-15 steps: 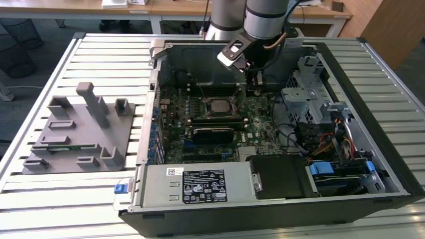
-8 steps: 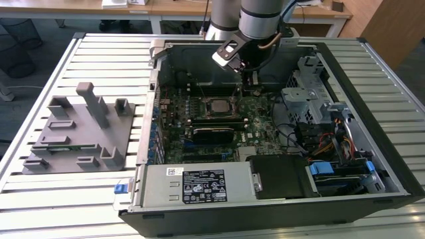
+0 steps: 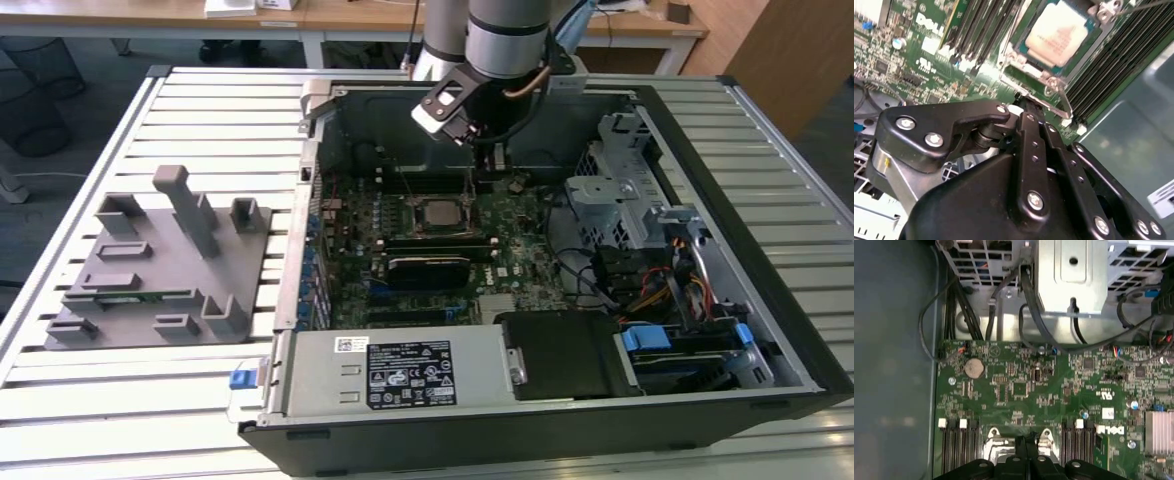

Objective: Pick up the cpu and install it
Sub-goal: 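Close the cpu cover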

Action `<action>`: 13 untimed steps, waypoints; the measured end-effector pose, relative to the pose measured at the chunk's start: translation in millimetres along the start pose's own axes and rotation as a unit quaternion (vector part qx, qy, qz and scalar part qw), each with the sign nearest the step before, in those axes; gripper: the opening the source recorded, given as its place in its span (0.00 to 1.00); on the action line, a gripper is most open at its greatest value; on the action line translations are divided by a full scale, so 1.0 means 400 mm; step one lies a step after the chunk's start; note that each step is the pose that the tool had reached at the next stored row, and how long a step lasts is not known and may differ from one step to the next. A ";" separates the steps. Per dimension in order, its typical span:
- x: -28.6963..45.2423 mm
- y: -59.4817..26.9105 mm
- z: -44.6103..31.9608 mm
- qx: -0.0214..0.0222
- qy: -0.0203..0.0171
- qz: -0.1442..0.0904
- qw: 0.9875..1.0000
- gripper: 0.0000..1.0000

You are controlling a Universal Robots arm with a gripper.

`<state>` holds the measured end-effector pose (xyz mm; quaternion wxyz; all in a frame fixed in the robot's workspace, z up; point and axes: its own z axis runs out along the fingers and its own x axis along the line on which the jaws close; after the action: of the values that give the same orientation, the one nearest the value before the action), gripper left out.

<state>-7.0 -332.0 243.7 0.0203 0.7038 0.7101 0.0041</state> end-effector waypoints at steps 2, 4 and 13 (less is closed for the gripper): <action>0.000 -0.013 0.000 0.000 0.000 0.000 1.000 0.11; 0.000 -0.025 -0.001 0.000 0.000 0.000 1.000 0.11; 0.001 -0.068 -0.001 0.000 0.000 0.000 1.000 0.11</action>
<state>-34.2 -331.9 243.2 0.0202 0.7038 0.7101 0.0043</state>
